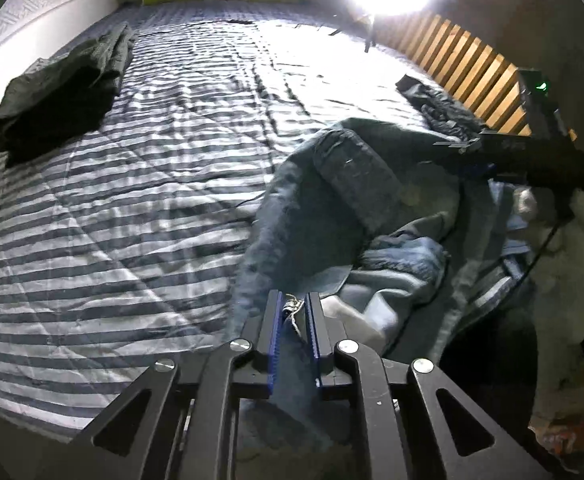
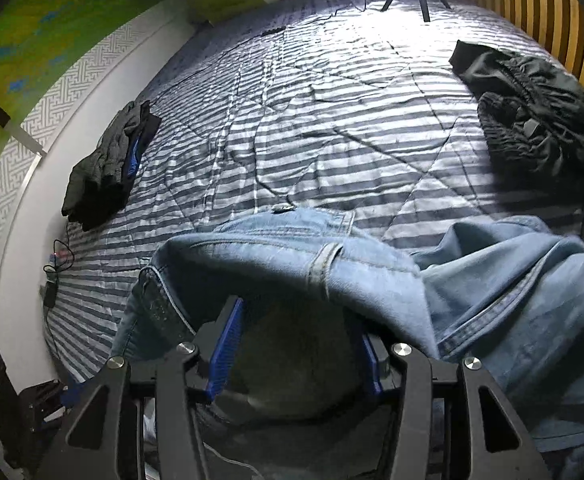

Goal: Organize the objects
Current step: 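Lay the jeans flat with the right tool while the left tool drags the jacket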

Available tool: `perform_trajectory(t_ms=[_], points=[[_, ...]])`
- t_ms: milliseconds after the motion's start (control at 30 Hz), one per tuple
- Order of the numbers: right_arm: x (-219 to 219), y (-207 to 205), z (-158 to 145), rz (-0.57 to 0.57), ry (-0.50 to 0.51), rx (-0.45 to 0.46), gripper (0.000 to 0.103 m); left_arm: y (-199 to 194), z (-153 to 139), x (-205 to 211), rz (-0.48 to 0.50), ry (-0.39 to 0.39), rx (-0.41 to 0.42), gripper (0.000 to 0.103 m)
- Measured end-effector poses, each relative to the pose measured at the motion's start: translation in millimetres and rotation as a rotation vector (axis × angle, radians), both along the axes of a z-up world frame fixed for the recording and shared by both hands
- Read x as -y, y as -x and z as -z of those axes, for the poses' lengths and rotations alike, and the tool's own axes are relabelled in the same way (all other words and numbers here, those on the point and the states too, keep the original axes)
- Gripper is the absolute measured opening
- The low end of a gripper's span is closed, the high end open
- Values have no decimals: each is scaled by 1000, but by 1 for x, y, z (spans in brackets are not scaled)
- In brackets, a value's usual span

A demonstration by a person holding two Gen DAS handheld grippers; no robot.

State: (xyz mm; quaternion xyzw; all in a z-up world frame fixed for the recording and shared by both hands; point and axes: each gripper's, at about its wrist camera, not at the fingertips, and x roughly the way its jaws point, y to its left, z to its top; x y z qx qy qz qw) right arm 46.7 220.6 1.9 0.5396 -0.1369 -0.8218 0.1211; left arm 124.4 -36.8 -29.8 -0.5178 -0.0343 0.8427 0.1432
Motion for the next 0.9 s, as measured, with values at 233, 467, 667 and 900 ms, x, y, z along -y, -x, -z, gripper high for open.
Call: perform_trajectory(t_ms=[233,467,667,900], points=[[-2,-5,-3,-10,98,20,48,-24,-40,28,-85,-79,-79,7],[8,-35,-31,-105,184,-19,48,-56,-101,30,-63,-95,-210,7],[3,-47,-25,-52,124,-20,48,-78,-102,22,-13,-109,-192,7],[-49,-60,-27,50,43,-101,48,-117,-58,-13,99,-35,-112,7]])
